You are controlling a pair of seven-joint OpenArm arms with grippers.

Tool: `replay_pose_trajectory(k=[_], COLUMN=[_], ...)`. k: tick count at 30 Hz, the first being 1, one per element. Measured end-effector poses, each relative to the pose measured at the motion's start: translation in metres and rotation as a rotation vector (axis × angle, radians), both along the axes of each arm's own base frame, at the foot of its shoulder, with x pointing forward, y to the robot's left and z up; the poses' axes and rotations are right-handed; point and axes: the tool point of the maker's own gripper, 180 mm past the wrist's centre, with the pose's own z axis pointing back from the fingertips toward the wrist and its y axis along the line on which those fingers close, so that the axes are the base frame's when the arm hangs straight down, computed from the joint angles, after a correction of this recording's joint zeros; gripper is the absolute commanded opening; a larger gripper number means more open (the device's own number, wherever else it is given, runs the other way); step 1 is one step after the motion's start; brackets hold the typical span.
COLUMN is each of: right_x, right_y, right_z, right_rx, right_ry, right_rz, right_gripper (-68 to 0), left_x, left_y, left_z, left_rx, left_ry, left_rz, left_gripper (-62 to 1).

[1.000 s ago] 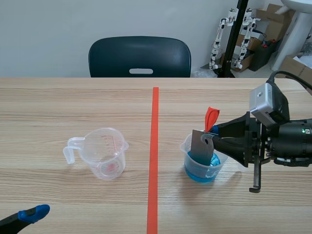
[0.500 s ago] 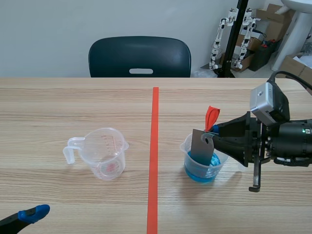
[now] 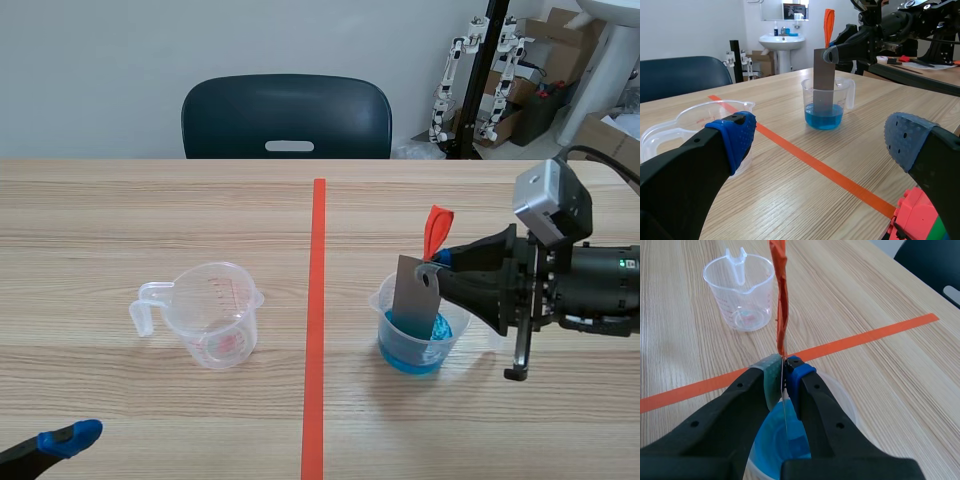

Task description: Do the redox reaction experiment. hold the plate still in the solution

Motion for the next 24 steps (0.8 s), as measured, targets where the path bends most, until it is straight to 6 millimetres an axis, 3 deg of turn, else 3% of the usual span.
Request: replay_pose_trajectory(k=[24], right_x=[0.0049], right_y=[-0.0023], right_z=[-0.0001], right_rx=[0.017], right_ry=[0.037], right_rz=[-0.040], right_gripper=[-64.8], left_x=[0.0000], left_y=[0.0000], left_z=[0.0000], left_rx=[0.000], left_ry=[0.000], left_rz=[0.000], left_gripper=[-6.9])
